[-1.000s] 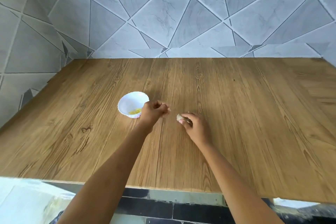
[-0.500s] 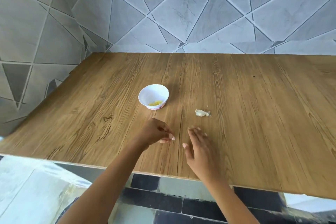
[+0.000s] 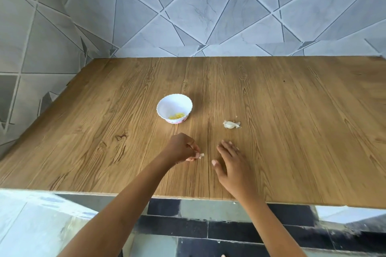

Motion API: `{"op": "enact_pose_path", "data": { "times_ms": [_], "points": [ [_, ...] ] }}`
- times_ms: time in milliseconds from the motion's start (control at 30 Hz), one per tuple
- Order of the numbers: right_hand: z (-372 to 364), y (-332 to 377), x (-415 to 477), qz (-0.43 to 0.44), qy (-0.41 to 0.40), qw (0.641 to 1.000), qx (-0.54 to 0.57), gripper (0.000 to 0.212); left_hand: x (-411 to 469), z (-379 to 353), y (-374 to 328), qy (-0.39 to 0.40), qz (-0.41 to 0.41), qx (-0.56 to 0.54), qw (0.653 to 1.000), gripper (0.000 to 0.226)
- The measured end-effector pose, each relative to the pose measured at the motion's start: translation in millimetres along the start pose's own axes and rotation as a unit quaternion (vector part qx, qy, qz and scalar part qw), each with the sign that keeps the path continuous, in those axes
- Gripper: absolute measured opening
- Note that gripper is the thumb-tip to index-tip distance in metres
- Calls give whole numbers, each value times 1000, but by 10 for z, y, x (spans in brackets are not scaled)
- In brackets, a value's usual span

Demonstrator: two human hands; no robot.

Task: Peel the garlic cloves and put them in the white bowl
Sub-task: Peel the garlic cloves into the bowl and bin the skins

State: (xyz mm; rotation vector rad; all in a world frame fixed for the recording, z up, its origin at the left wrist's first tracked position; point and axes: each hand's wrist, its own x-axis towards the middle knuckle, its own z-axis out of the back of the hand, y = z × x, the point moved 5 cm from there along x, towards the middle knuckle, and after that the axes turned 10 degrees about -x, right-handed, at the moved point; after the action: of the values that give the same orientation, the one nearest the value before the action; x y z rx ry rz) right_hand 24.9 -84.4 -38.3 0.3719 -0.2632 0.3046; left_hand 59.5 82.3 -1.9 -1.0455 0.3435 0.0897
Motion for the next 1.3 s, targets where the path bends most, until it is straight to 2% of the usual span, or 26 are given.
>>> {"op": "enact_pose_path", "data": {
  "times_ms": [100, 200, 267, 333, 433, 500, 533, 600, 633, 667, 733, 800, 867, 933, 1000, 1067, 1133, 1200, 1300],
  "points": [
    [104, 70, 78, -17, 22, 988, 155, 34, -93, -25, 72, 29, 12, -179, 983, 12],
    [93, 168, 204, -98, 104, 942, 302, 25, -143, -43, 91, 37, 16, -275, 961, 14],
    [47, 194, 241, -160, 136, 896, 392, 14, -151, -33, 98, 31, 8, -294, 955, 14],
    [24, 206, 261, -186, 163, 860, 447, 7, -156, -14, 122, 20, 1, -282, 959, 14],
    [-30, 232, 280, -206, 212, 831, 471, 5, -157, 15, 145, 0, -10, -213, 977, 13],
    [-48, 232, 314, -191, 209, 855, 434, 3, -149, 22, 145, -3, -4, -177, 984, 10],
    [-40, 232, 339, -159, 186, 887, 390, 3, -144, 29, 149, 0, 2, -169, 986, 8],
    [10, 262, 378, -46, 96, 956, 272, 5, -130, 42, 165, 15, 19, -173, 985, 8],
    [22, 292, 378, 23, 40, 975, 217, 4, -126, 46, 173, 27, 29, -184, 982, 8],
    [19, 323, 365, 81, -5, 982, 168, 4, -130, 43, 181, 39, 39, -200, 978, 8],
    [-40, 343, 340, 140, -57, 984, 94, 11, -141, 18, 199, 58, 68, -237, 967, 11],
    [-92, 337, 333, 126, -57, 987, 87, 9, -151, -7, 213, 59, 91, -269, 957, 13],
    [-65, 316, 364, 40, -9, 986, 163, 5, -126, -8, 202, 45, 70, -265, 961, 12],
    [-60, 302, 383, -61, 91, 955, 274, 14, -94, 15, 154, 29, 13, -231, 972, 12],
    [-57, 289, 383, -151, 158, 901, 374, 18, -73, 50, 105, 13, -38, -197, 980, 15],
    [-83, 277, 366, -238, 222, 816, 478, 18, -59, 71, 63, 2, -83, -170, 982, 14],
    [-93, 285, 341, -304, 278, 715, 564, 17, -71, 82, 29, 2, -131, -151, 980, 11],
    [-83, 282, 328, -344, 308, 641, 613, 19, -91, 88, 5, 1, -184, -125, 975, 8],
    [-38, 294, 336, -361, 324, 600, 636, 21, -120, 109, -53, -4, -229, -104, 968, 11]
  ]
}}
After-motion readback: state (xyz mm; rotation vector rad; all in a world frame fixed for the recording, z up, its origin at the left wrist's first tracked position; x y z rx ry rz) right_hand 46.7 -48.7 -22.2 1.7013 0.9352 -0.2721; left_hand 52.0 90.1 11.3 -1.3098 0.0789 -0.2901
